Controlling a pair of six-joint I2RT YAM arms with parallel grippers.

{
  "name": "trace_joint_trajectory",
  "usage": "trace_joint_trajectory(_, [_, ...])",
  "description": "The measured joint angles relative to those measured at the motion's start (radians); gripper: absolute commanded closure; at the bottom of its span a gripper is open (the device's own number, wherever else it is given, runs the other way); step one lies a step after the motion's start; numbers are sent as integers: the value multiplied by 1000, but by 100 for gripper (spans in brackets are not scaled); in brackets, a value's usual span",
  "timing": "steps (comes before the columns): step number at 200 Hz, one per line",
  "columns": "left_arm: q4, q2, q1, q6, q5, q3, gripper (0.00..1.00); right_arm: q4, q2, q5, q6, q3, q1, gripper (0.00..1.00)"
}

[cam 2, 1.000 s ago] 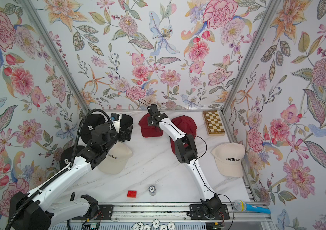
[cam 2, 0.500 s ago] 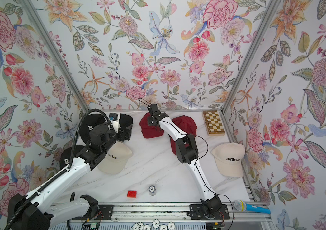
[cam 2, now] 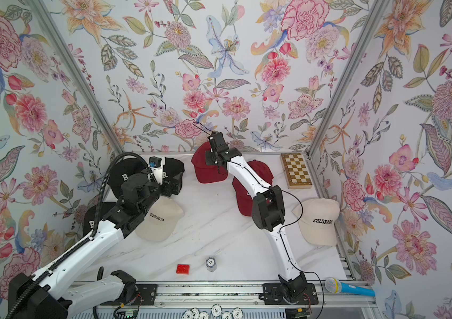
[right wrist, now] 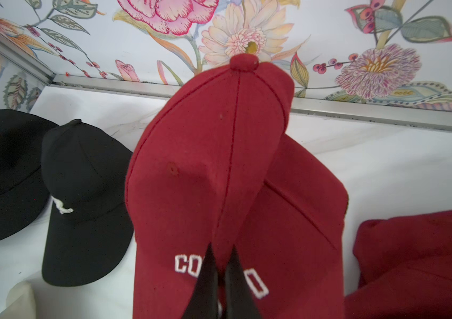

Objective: Stack the baseball caps by color
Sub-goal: Pick up the baseball cap from the center of the board, then place the baseball cap on the baseball cap.

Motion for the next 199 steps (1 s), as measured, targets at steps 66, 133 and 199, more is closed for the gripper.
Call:
trace_joint_trajectory(66, [0,0,0,-11,0,0,0,-8,-188,0,-7,-171,-1,93])
trace_joint_trajectory(133, [33,33,-6,-57,26,15,0,-2,-526,0,-27,-422,-29,93])
trace_joint_trajectory(199, [68,105,-156,-101,14,73,0,-4,-856,5,-39,-761,-82,91])
